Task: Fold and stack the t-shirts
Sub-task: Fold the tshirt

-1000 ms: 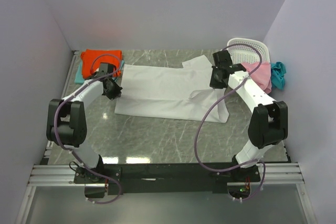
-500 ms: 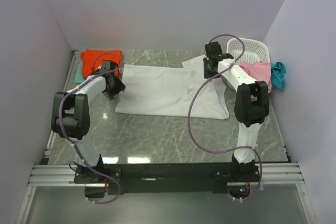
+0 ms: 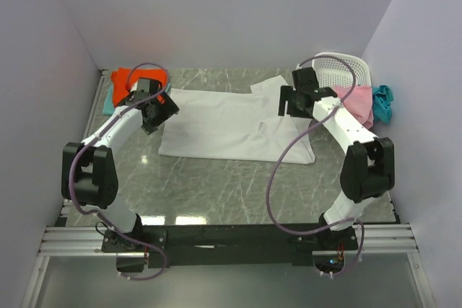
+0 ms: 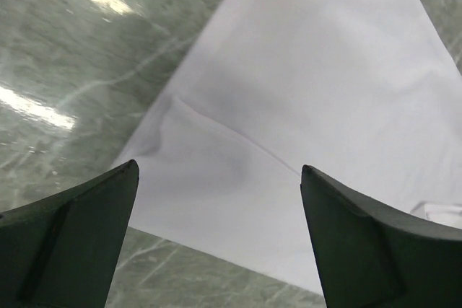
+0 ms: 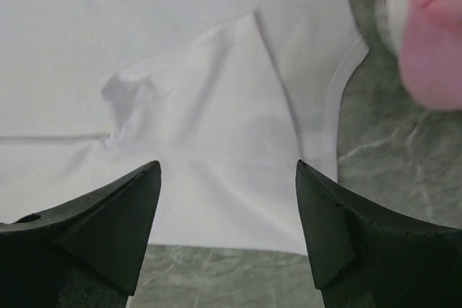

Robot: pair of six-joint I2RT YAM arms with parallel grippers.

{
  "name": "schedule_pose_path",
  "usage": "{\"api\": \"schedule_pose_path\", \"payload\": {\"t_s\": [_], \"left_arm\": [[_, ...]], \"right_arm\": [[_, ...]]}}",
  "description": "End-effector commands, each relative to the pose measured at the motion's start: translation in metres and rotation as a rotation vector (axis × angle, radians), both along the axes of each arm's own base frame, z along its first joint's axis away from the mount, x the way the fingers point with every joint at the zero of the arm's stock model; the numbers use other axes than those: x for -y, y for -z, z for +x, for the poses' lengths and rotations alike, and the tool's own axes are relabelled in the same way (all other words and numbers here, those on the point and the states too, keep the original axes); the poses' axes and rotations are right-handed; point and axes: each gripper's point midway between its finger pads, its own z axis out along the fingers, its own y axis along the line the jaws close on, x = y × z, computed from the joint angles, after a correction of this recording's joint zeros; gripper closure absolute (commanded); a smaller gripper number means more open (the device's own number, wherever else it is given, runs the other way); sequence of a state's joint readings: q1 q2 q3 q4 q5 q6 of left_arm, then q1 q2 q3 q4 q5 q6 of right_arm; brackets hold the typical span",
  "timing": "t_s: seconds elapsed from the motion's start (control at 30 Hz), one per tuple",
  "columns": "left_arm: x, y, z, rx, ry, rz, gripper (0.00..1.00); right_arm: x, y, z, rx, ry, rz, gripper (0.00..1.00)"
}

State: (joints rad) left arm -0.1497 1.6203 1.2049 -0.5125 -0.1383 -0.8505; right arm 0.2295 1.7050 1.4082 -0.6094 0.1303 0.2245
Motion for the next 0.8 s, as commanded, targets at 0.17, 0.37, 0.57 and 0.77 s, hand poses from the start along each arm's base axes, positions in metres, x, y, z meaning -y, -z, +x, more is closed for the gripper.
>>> {"api": "schedule_pose_path", "payload": {"t_s": [0.17, 0.37, 0.57, 0.77], "left_arm": [[0.05, 0.036, -0.009, -0.069, 0.152, -0.067, 0.01], [0.052, 0.064, -0.025, -0.119, 0.144, -0.084, 0.01], [0.048, 0.094, -0.051, -0.193, 0.135, -0.086, 0.01], [0.034, 0.108, -0.083, -0.258, 0.083, -0.05, 0.01]], "right_arm": [[-0.043, 0.038, -0.038, -0.081, -0.048, 0.187, 0.18], [-0.044, 0.063, -0.041, -0.122, -0.031, 0.123, 0.17], [-0.046, 0.089, -0.056, -0.174, -0.005, 0.139, 0.17], [-0.047, 0.111, -0.087, -0.238, 0.003, 0.132, 0.17]]}}
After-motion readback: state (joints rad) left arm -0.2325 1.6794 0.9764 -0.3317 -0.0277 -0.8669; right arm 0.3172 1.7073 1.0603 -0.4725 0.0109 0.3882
